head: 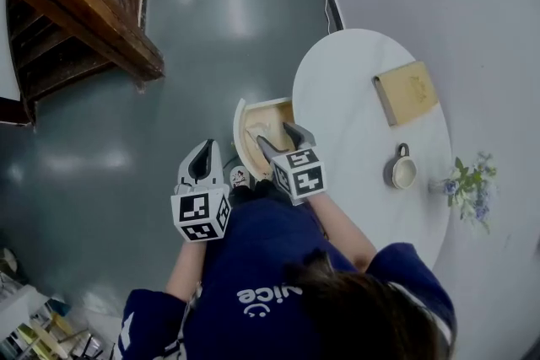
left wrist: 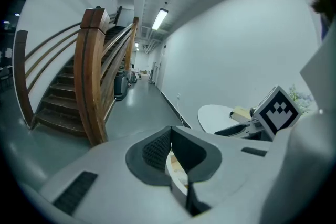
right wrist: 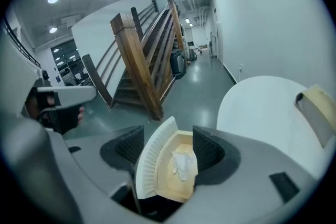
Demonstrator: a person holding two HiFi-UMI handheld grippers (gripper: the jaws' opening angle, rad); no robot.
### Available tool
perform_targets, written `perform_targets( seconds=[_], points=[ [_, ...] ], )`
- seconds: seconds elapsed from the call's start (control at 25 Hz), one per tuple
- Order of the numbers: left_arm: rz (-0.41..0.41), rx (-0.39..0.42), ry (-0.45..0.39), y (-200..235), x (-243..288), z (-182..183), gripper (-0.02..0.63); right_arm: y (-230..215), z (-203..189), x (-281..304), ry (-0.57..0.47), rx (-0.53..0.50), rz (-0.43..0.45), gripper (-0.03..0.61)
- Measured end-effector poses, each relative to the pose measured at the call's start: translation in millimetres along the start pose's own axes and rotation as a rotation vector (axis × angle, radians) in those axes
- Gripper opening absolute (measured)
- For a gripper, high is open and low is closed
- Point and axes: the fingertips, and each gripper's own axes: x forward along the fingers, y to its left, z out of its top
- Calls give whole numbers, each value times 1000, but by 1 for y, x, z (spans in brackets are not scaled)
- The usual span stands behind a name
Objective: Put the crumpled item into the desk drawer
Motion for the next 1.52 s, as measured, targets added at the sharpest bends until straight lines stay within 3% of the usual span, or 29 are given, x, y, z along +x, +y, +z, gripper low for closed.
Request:
perform_targets(
  seconds=[0.56,0.88,1.12,1.52],
  points=[
    [-144,172,-93,-57,5,46,5,-21,46,-80,-289,-27,-126,288],
    [-188,194,-173,-73,-6,70,5,-13,86,-128,-499,-50,-140,279],
    [-193,178,-222,-78,-17,84,5,-3,98,-142,-542,-95,-142,276],
    [-226,183,-269,-88,-29,91,5,3,107,-155,-597,-78,-136,82]
  ],
)
